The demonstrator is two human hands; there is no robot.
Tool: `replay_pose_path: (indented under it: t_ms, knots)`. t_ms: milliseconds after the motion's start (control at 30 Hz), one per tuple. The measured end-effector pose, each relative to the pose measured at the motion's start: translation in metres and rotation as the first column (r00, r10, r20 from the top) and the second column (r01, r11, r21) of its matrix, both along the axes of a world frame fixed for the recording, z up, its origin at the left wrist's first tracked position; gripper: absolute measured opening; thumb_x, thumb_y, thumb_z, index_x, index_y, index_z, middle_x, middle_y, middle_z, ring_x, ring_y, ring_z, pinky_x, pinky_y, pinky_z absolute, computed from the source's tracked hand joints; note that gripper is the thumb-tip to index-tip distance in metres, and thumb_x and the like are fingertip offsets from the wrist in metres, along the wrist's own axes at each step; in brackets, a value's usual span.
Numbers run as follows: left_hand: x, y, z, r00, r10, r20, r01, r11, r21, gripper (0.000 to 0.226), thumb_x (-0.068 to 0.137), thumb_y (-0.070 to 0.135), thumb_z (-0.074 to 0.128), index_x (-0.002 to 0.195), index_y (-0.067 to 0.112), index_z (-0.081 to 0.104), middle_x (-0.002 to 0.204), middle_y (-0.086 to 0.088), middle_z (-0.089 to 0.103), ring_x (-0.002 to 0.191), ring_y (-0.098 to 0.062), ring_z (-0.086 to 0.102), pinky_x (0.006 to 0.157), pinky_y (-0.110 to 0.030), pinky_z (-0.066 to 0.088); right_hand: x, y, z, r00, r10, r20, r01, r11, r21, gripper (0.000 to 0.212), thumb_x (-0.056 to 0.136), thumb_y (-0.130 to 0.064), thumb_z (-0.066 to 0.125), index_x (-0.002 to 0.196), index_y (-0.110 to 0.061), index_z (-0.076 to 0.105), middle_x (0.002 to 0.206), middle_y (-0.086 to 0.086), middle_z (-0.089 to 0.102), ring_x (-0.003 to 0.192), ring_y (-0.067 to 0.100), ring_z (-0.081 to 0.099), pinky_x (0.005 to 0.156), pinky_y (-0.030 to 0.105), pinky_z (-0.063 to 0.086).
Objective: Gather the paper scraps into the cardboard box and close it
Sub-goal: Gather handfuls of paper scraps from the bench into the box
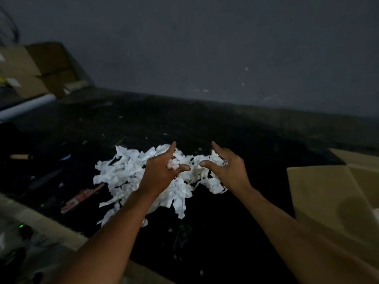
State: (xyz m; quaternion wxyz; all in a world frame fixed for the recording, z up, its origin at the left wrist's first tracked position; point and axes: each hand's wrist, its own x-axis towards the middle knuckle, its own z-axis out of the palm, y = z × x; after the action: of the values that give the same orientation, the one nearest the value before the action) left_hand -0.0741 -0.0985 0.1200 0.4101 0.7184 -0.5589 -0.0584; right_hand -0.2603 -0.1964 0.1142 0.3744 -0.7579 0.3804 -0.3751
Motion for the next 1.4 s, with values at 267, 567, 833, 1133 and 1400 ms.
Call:
replay_pose_path:
  t_ms: [267, 567, 833, 1133, 1400]
  knots:
    - [-0.016, 0.018, 0.047, 0.995, -0.099, -0.012, 0.097, 0.991, -0.092, 0.088, 0.069, 0.051, 0.076, 0.144, 0.020, 0.040, 0.101, -0.008, 0.070, 0.090, -0.002, 0.058, 0.070, 0.004, 0.035, -0.027, 0.027, 0.047, 0.992, -0.103, 0.066, 0.104, 0.994, -0.011, 0.081, 0.073, -0.045, 0.079, 0.143, -0.027, 0.043, 0.141, 0.000, 0.052, 0.132, 0.012, 0.045, 0.104, 0.020, 0.033]
    - [-0.064, 0.035, 0.063, 0.957, -0.288, -0.026, 0.281, 0.948, -0.148, 0.081, 0.072, 0.050, 0.075, 0.142, 0.021, 0.043, 0.086, 0.007, 0.067, 0.074, 0.005, 0.057, 0.070, -0.001, 0.041, -0.091, 0.076, 0.068, 0.971, -0.237, 0.005, 0.237, 0.971, -0.022, 0.075, 0.077, -0.046, 0.074, 0.143, -0.032, 0.042, 0.141, 0.001, 0.052, 0.123, 0.007, 0.050, 0.096, 0.019, 0.034]
    - [-0.153, 0.006, 0.062, 0.874, -0.481, -0.075, 0.459, 0.865, -0.202, 0.086, 0.067, 0.069, 0.069, 0.137, 0.023, 0.050, 0.098, 0.004, 0.073, 0.099, -0.004, 0.065, 0.093, -0.032, 0.051, -0.195, 0.098, 0.074, 0.925, -0.379, -0.024, 0.377, 0.924, -0.067, 0.055, 0.077, -0.043, 0.075, 0.126, -0.023, 0.062, 0.102, -0.001, 0.073, 0.076, -0.002, 0.065, 0.065, 0.008, 0.047]
    - [-0.322, -0.046, 0.074, 0.766, -0.635, -0.099, 0.606, 0.765, -0.220, 0.087, 0.064, 0.062, 0.074, 0.134, 0.015, 0.053, 0.093, 0.006, 0.074, 0.082, 0.009, 0.061, 0.082, -0.021, 0.052, -0.357, 0.080, 0.072, 0.839, -0.541, 0.059, 0.544, 0.829, -0.130, 0.050, 0.077, -0.036, 0.078, 0.122, -0.017, 0.066, 0.094, -0.006, 0.072, 0.054, -0.015, 0.055, 0.050, 0.004, 0.039]
    - [-0.481, -0.086, 0.041, 0.743, -0.648, -0.169, 0.635, 0.762, -0.129, 0.074, 0.072, 0.034, 0.081, 0.135, 0.009, 0.051, 0.093, 0.009, 0.071, 0.076, 0.022, 0.054, 0.071, -0.002, 0.039, -0.508, 0.030, 0.046, 0.821, -0.571, -0.026, 0.564, 0.817, -0.116, 0.047, 0.078, -0.039, 0.077, 0.120, -0.021, 0.067, 0.092, -0.016, 0.067, 0.073, -0.020, 0.058, 0.061, 0.001, 0.042]
